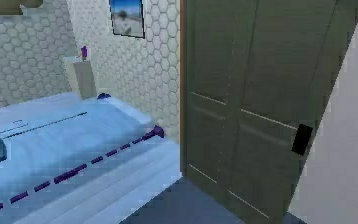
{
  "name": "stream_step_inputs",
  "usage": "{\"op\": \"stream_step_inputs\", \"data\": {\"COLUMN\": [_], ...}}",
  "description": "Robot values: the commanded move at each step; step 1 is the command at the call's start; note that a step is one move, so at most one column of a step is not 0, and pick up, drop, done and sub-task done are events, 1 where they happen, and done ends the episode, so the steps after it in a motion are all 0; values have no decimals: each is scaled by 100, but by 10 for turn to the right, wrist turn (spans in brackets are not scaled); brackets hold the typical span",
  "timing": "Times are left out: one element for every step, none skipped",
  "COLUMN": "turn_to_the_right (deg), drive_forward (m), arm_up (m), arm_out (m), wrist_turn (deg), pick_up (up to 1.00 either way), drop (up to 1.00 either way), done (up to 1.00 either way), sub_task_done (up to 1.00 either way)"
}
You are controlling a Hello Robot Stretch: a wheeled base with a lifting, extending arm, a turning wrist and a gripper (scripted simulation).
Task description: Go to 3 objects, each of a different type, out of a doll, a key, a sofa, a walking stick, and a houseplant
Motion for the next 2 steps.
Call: {"op": "stream_step_inputs", "data": {"turn_to_the_right": [-450,0], "drive_forward": [0,100], "arm_up": [0,0], "arm_out": [0,0], "wrist_turn": [0,0], "pick_up": [0,0], "drop": [0,0], "done": [0,0], "sub_task_done": [0,0]}}
